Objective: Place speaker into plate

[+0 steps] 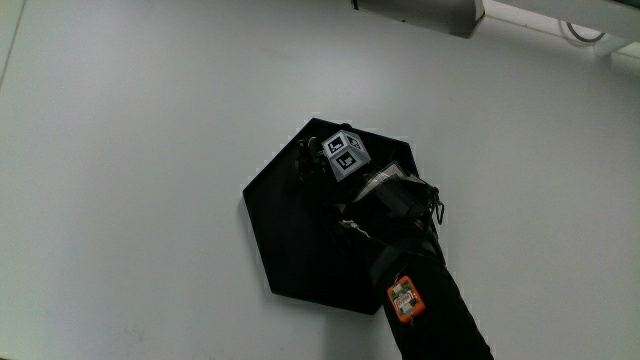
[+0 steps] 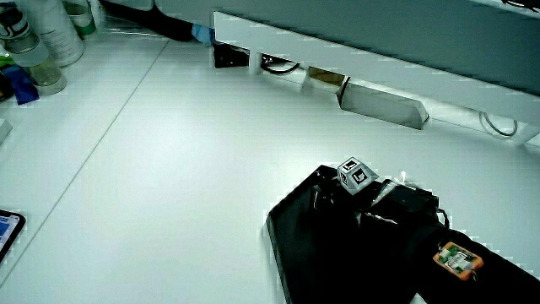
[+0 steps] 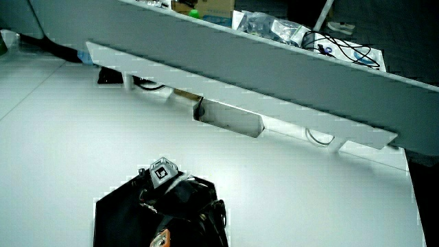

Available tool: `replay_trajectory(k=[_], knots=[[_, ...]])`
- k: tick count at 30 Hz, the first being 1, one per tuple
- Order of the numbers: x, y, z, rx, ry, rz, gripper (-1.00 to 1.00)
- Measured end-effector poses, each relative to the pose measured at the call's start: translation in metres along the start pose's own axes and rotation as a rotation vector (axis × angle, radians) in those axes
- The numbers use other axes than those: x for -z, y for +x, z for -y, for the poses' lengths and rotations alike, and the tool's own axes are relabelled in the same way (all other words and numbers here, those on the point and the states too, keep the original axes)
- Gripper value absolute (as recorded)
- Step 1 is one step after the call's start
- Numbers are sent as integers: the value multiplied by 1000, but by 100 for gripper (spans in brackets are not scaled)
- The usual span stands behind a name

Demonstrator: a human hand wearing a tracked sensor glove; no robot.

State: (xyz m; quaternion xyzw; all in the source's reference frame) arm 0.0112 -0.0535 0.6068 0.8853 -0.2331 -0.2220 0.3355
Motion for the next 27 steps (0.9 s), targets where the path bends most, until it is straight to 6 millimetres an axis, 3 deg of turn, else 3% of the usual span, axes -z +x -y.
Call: replay_trajectory(k=[2,16,25,27], knots=[[-1,0,-1,0,6,9,0],[18,9,-3,-21,-65,-46,-61],[32,-10,29,-137,90,-216,-100],[39,-13,35,-142,101,-234,-100]])
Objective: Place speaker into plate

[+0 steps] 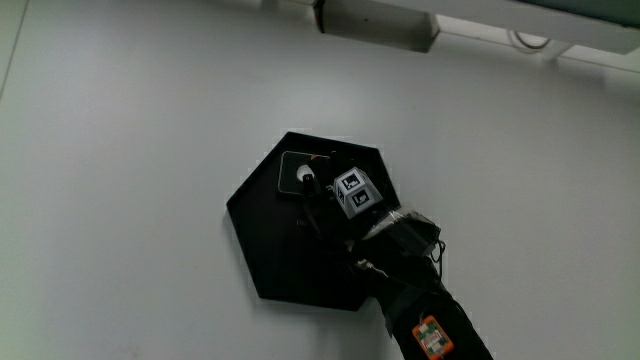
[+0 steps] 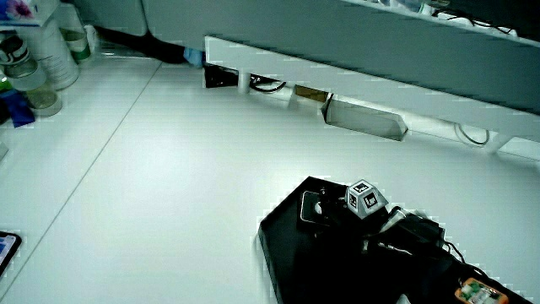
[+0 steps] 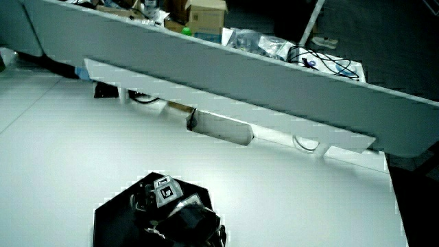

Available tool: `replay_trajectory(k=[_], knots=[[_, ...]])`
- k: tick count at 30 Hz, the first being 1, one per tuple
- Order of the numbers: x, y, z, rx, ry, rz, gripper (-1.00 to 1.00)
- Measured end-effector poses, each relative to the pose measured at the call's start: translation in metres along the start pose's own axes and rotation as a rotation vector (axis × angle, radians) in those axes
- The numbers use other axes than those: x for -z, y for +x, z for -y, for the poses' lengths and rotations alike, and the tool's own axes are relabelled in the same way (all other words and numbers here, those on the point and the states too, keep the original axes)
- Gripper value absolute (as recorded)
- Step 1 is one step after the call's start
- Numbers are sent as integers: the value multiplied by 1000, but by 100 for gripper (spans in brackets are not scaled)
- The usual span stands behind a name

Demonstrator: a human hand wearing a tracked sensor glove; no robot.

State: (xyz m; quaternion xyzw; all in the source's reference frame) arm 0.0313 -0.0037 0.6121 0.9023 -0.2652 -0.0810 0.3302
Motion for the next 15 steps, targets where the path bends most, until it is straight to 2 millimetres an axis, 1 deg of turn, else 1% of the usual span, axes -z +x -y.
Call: replay_trajectory(k=[3,4,6,7,10,13,15], knots=[[1,-1,15,2,63,-35,-100],[5,0,16,3,76,-66,-100],[2,-2,28,-10,129,-84,-100],[8,-3,31,-12,156,-102,-100],[17,-6,42,9,217,-130,-100],[21,-7,60,3,287,-213,-100],[26,-8,68,6,291,-229,-100]])
